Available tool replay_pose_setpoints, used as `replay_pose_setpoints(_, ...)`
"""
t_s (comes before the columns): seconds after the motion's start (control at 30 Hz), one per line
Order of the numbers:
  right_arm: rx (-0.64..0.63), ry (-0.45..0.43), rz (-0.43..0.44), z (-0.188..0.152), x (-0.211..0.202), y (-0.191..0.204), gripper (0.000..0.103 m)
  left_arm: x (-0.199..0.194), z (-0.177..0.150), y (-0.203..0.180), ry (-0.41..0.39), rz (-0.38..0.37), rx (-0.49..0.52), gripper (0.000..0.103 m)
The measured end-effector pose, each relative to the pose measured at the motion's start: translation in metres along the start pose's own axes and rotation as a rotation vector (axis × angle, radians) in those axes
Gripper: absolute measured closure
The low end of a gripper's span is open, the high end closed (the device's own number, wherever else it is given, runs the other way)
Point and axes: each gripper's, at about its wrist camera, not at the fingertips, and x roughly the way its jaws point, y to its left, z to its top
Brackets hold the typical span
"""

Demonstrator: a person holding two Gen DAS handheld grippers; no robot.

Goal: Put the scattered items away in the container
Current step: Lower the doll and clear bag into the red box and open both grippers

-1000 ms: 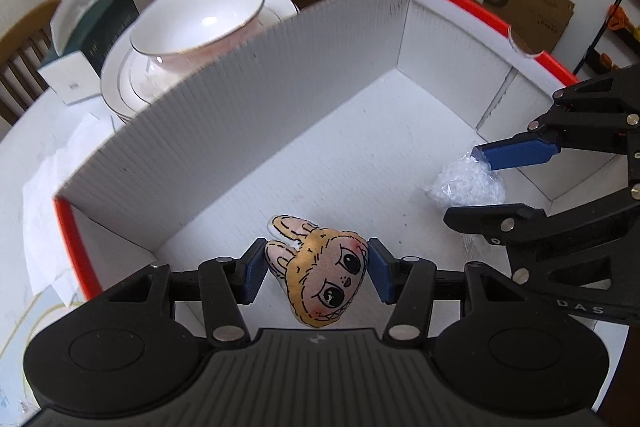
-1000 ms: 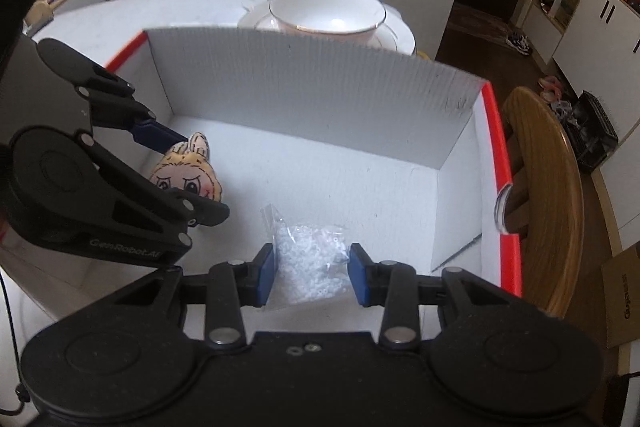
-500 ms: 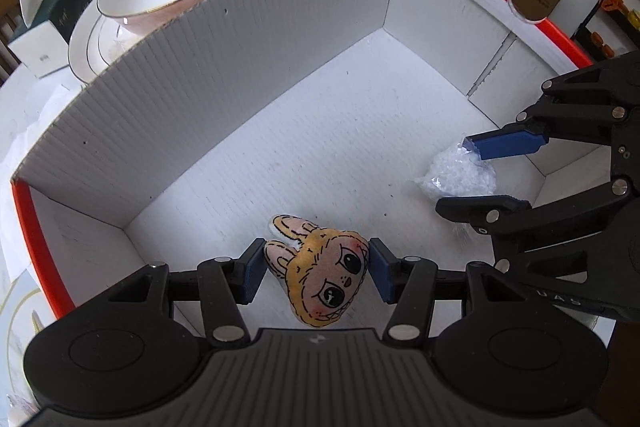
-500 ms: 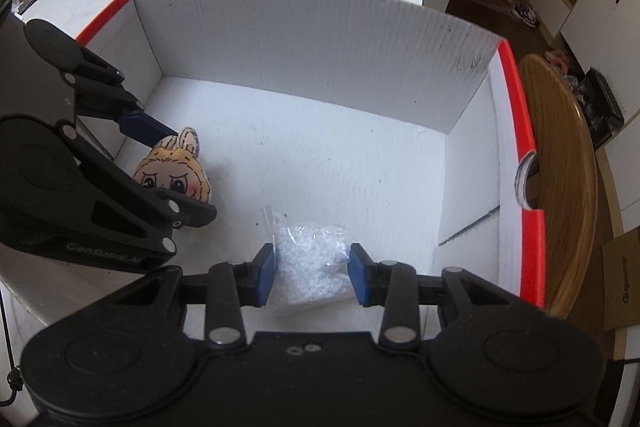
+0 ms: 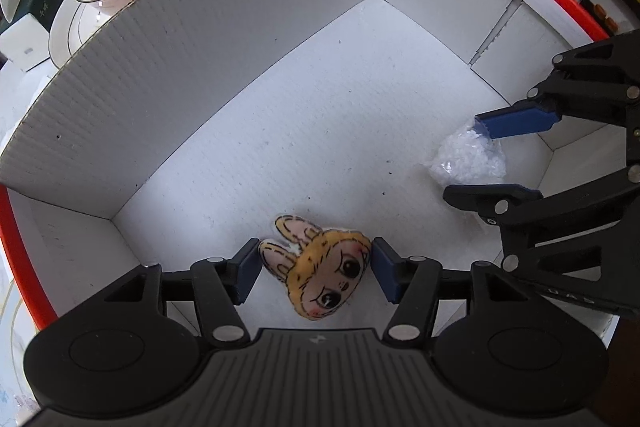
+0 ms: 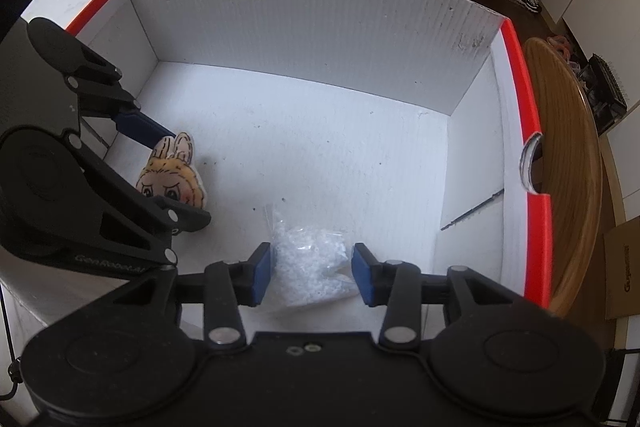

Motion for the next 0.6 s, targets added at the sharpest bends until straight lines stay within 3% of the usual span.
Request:
replay_pose_setpoints(0.27, 0.009, -0.014, 0.024, -0.003, -0.008, -0.003, 0.048, -0.006, -0.005, 0.001, -0.039, 0.021, -0.010, 0.031)
replay_pose_setpoints(0.6, -0.006, -0.081, 0.047, -0.005, -0.029, -0.005, 0.041, -0.026, -0.019, 0.003, -0.120, 0.028, -0.047, 0.027)
